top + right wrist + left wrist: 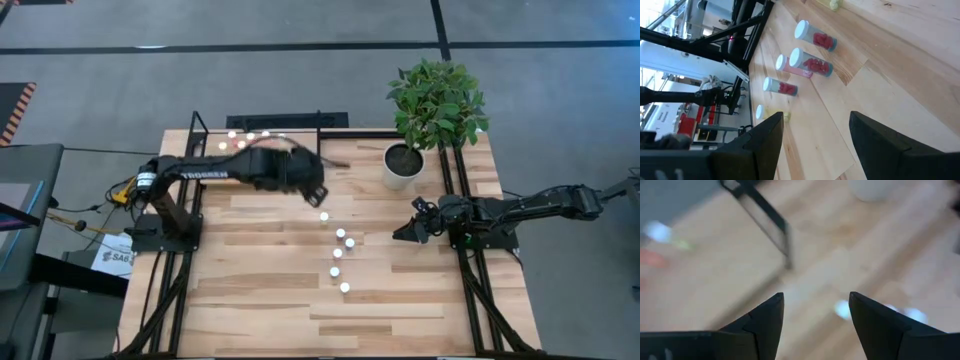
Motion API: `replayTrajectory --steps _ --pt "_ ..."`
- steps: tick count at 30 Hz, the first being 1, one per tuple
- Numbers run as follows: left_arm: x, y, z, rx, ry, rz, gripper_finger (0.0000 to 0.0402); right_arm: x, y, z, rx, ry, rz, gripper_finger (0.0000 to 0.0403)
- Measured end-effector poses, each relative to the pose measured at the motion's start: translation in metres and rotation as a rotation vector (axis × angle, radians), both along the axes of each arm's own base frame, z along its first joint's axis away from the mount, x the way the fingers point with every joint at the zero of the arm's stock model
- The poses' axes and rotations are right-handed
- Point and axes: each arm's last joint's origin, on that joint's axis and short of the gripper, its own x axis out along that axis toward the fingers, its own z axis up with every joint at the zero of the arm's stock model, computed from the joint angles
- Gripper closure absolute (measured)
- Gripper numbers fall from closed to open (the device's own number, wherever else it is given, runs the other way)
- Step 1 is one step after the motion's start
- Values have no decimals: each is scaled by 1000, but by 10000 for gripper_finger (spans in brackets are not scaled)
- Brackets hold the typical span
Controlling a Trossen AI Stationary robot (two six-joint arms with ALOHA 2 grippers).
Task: Pick and place medicine bottles onto shelf by color
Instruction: Put the yellow pill bottle on the shelf
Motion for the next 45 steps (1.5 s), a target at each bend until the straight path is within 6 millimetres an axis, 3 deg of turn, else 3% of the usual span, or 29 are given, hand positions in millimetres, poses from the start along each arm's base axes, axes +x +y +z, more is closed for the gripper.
replayTrajectory --steps 5,9,16,21,29,41,45 --pt "4 -49 -5 -78 -62 -8 190 0 0 0 0 -1 0 153" --pt "7 -83 -19 -64 -84 13 190 0 0 0 0 -1 0 153" --pt "26 -111 -54 -93 -97 97 190 0 0 0 0 -2 0 153" --pt "40 -114 -81 -106 -73 169 189 0 0 0 0 -1 0 153" --pt "58 -102 -118 -45 -24 226 159 0 0 0 0 -2 0 153" --pt "64 -69 -126 -33 12 278 131 0 0 0 0 -2 0 153" --pt "70 -62 -143 -65 68 269 140 0 0 0 0 -2 0 153"
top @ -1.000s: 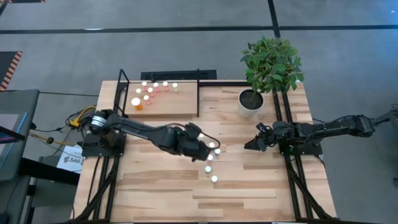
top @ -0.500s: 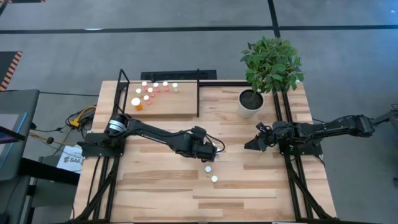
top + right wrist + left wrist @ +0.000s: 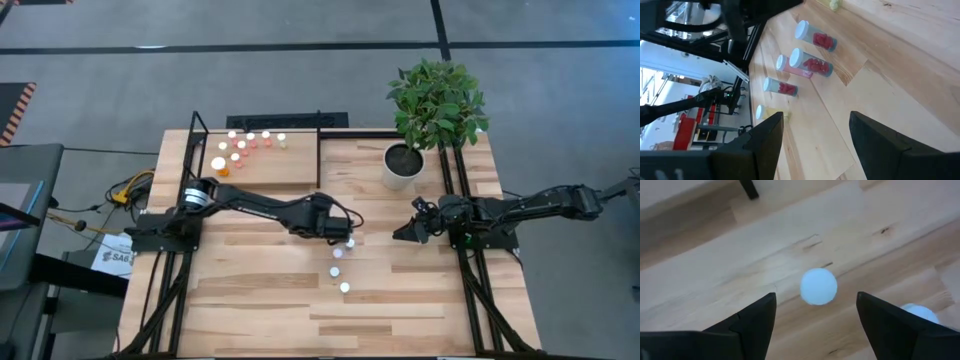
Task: Pick and place medicine bottles onto shelf by color
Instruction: Put the yellow pill bottle on the shelf
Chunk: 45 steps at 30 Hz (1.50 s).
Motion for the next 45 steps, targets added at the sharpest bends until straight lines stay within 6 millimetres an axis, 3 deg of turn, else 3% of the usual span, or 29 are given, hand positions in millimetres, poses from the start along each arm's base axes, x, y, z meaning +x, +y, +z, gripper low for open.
replayTrajectory --steps 6,12,25,38,45 --pt "6 5 -15 -16 15 6 153 0 0 0 0 0 0 153" --pt "7 9 -14 2 27 -22 171 0 0 0 0 -1 0 153" --pt "9 17 -14 -16 39 -65 270 0 0 0 0 0 0 153" --pt "7 16 -14 -42 51 -67 288 0 0 0 0 1 0 153" --pt "1 16 -1 -75 46 -64 289 0 0 0 0 0 0 153"
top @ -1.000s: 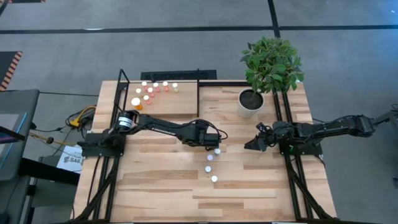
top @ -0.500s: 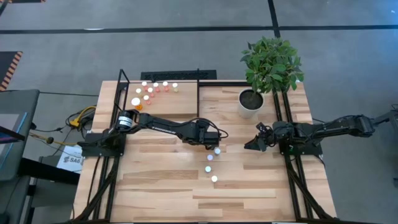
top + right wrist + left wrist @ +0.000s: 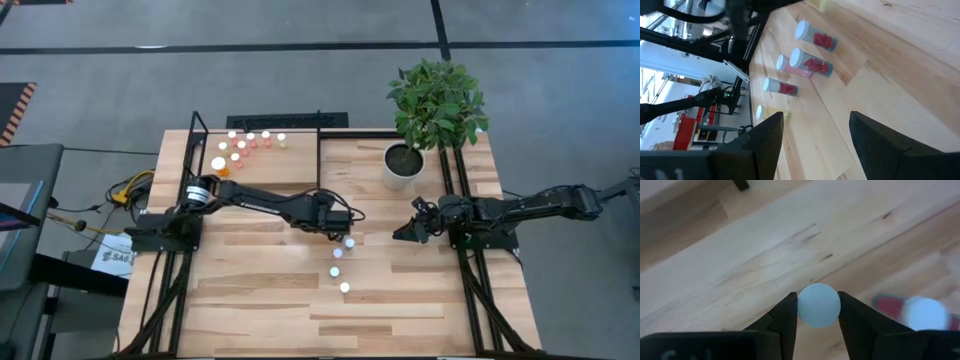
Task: Pick and place medicine bottles onto shelf by color
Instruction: Put the yellow pill bottle on the shelf
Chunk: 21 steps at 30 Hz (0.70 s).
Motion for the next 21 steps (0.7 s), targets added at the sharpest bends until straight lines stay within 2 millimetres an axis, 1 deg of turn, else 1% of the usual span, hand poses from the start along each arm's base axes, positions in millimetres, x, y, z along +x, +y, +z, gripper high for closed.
replayTrajectory --steps 7,14,17,21 --pt "-19 2 38 32 -17 11 289 0 0 0 0 1 0 153" --pt "-45 15 77 143 -20 57 289 0 0 0 0 1 0 153" --pt "-54 24 86 178 1 83 289 0 0 0 0 0 0 153" --pt "-59 40 90 198 23 105 289 0 0 0 0 0 0 153"
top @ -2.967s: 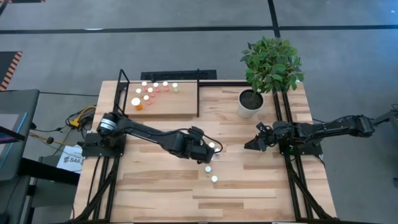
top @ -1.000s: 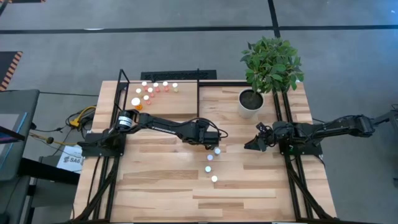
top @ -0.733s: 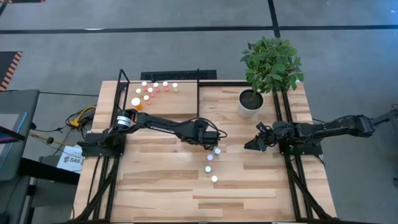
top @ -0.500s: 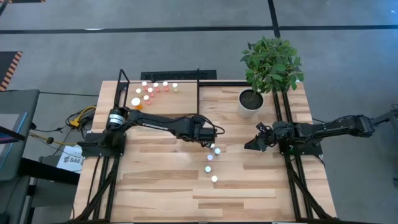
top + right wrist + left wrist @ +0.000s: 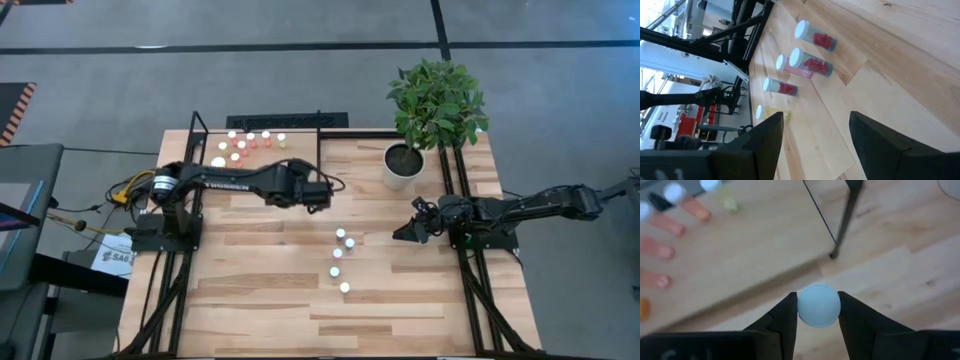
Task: Pick and place medicine bottles onto shelf by color
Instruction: Put the yellow pill bottle on the shelf
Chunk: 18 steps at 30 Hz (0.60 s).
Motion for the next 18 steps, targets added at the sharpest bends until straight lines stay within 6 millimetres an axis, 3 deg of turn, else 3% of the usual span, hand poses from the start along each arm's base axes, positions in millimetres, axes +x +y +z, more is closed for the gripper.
replayTrajectory --steps 10,18 --pt "-4 66 2 -6 56 -35 289 0 0 0 0 0 0 153" --pt "-15 121 2 -56 127 -214 289 0 0 0 0 1 0 153"
